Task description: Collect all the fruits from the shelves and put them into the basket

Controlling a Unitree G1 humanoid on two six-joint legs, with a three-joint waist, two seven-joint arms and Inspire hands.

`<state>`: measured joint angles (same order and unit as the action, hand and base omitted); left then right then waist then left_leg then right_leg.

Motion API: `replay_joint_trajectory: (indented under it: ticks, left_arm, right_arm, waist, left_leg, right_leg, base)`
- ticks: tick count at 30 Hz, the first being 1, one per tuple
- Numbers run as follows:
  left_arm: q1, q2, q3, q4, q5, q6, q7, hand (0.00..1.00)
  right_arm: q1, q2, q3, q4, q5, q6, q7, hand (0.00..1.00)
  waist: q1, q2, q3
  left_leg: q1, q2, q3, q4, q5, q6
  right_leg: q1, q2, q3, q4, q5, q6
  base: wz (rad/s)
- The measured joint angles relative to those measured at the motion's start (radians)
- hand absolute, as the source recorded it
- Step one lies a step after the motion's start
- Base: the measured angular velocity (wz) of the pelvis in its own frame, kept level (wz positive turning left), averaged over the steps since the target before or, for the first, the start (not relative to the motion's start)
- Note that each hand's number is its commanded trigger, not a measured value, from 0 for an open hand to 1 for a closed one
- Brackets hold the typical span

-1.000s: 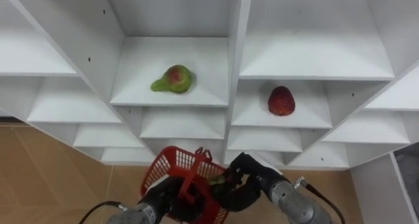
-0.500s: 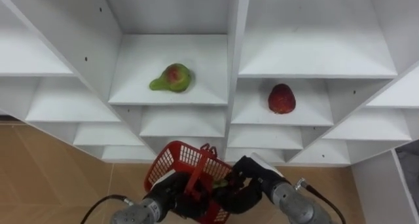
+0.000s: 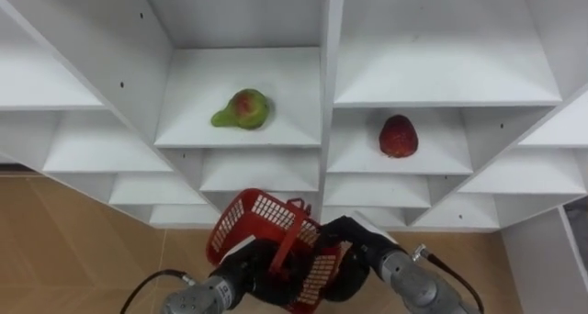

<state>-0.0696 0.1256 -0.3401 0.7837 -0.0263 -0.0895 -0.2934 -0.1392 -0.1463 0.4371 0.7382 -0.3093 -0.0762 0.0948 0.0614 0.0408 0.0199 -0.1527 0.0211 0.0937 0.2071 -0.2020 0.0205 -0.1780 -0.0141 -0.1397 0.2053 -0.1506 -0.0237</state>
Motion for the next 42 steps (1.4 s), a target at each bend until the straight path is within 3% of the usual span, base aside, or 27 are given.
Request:
replay_joint_trajectory:
  ticks: [27,32,36,42]
  left_arm:
    - [0.003,0.007,-0.014,0.001,-0.001,0.0,0.0,1.0]
    - [0.024,0.013,0.004,0.001,-0.002,0.0,0.015,1.0]
    - [0.035,0.025,0.004,0.011,-0.006,0.0,0.029,1.0]
    - [0.054,0.03,0.027,0.082,-0.015,0.009,0.049,1.0]
  right_arm:
    - [0.004,-0.007,0.002,0.061,0.038,0.0,-0.019,0.0]
    - [0.039,-0.014,0.002,-0.058,0.037,0.0,-0.016,0.0]
    - [0.049,-0.02,0.01,-0.095,0.039,0.001,-0.016,0.0]
    - [0.074,-0.028,0.015,-0.186,0.035,0.004,0.038,0.0]
  waist:
    - [0.0,-0.002,-0.001]
    - [0.002,-0.018,-0.0094]
    - [-0.001,-0.024,-0.011]
    - [0.0,-0.053,-0.0131]
  left_leg:
    - [0.029,0.0,0.002,-0.001,0.0,0.0]
    - [0.036,-0.001,0.0,0.0,0.0,-0.001]
    - [0.06,-0.001,-0.002,-0.002,0.0,-0.001]
    - [0.098,0.0,-0.007,-0.005,0.001,-0.001]
  right_leg:
    - [0.03,0.001,0.0,0.0,0.0,0.0]
    - [0.037,0.003,-0.001,0.0,0.001,-0.001]
    - [0.061,0.002,-0.002,-0.002,0.0,-0.001]
    - [0.103,0.002,-0.002,-0.007,0.0,-0.001]
  base:
    - [0.0]
    - [0.0]
    - [0.0]
    - [0.01]
